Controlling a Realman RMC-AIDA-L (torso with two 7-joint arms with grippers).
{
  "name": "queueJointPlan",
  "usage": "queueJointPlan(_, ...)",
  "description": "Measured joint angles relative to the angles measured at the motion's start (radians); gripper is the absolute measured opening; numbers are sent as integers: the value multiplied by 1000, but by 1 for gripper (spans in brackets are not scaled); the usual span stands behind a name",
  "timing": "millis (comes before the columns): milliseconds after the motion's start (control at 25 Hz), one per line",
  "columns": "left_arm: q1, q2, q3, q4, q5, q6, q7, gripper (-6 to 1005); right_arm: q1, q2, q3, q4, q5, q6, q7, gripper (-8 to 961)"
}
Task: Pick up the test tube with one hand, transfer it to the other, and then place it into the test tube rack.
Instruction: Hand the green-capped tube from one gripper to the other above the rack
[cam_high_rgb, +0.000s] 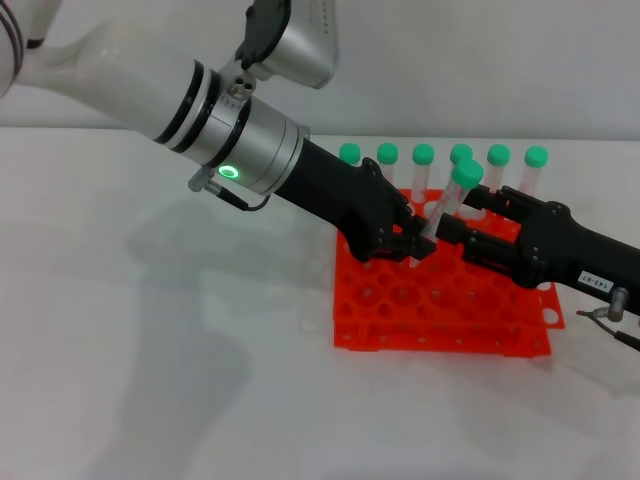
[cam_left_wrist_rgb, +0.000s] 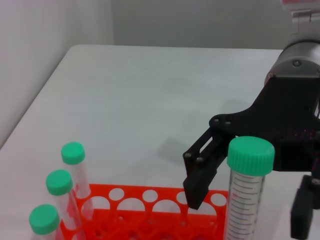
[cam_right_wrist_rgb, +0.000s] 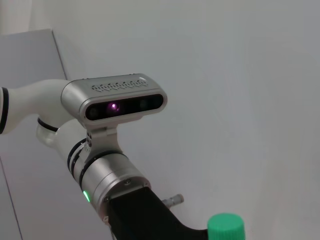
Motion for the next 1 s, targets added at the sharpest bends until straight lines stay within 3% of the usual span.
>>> queueJointPlan(160, -6, -1, 0, 1, 5, -1, -1, 195, 2, 2, -1, 0, -2, 0, 0, 726)
queueJointPlan(360, -8, -1, 0, 16, 10, -1, -1, 195, 4, 3, -1, 0, -2, 1, 0, 723)
queueJointPlan(760, -7, -3, 0, 30, 23, -4, -9, 195, -7, 5, 1, 4, 4, 6, 0, 671)
queueJointPlan(1000, -2, -3, 0, 29, 28, -5, -12, 195, -12, 3, 1, 4, 5, 6, 0, 441)
